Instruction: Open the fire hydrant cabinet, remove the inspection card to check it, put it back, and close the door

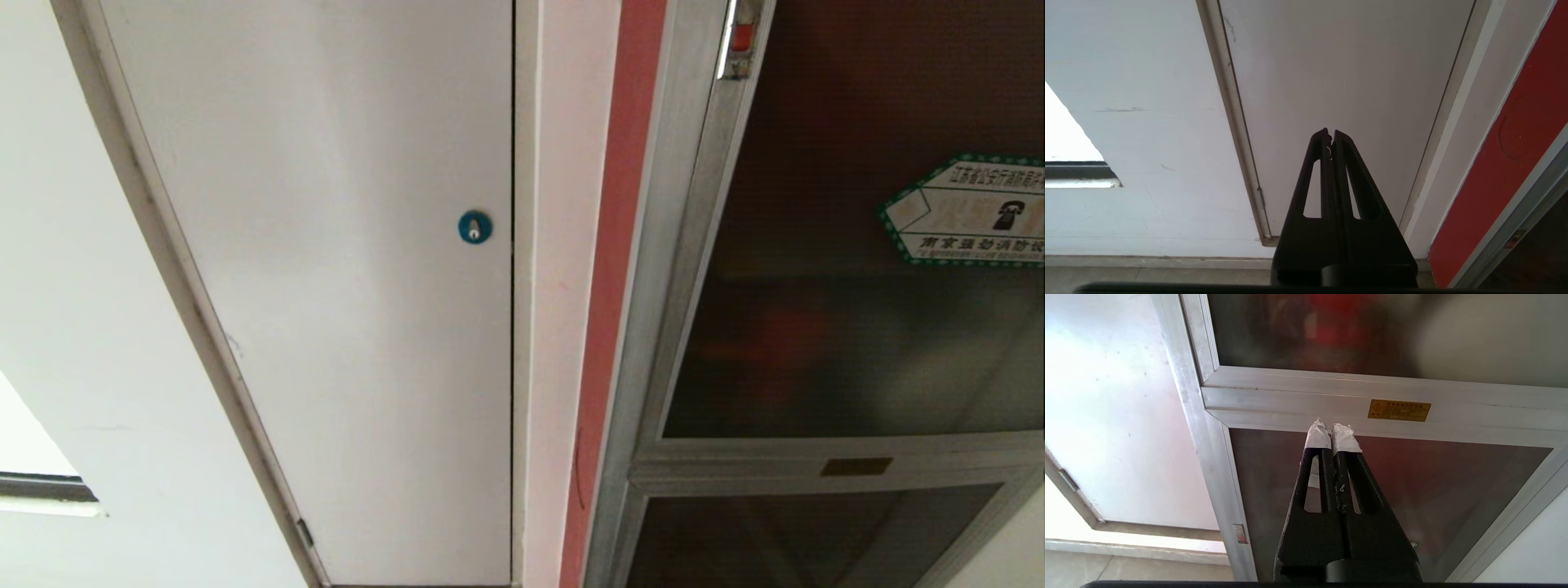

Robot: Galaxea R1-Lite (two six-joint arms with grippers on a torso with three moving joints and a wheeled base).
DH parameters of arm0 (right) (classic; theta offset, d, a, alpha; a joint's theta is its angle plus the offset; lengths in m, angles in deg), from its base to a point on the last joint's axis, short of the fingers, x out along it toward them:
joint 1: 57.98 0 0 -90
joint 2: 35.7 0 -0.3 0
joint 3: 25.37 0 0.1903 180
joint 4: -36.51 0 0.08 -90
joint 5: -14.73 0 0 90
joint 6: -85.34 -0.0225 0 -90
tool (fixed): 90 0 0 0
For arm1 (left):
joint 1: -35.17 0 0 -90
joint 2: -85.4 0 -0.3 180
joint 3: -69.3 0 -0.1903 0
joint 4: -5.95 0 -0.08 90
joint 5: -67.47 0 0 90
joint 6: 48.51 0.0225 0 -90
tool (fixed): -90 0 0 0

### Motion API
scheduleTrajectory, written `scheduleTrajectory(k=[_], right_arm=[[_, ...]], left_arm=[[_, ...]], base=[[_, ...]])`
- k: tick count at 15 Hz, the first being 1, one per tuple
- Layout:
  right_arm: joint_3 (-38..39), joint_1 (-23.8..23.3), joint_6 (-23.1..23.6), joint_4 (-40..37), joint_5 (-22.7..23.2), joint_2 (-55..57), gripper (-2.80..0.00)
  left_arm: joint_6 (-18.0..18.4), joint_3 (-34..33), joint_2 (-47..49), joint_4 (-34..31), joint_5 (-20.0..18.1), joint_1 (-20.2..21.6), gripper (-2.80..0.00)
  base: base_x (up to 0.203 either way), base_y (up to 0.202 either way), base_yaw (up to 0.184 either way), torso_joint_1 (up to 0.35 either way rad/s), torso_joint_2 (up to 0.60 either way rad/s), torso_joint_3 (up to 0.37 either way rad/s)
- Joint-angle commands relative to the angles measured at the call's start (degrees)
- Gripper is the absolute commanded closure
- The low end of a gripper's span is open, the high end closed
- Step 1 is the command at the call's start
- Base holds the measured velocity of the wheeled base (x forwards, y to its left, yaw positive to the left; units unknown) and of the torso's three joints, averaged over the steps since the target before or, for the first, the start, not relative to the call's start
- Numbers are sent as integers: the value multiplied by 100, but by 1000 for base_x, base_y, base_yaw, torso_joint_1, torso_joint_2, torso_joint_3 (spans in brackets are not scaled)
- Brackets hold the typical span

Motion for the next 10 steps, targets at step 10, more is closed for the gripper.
scheduleTrajectory(k=[10], right_arm=[[9,2,-38,9,-7,9,0]], left_arm=[[-1,-9,4,-14,0,1,0]], base=[[0,0,0,0,0,0]])
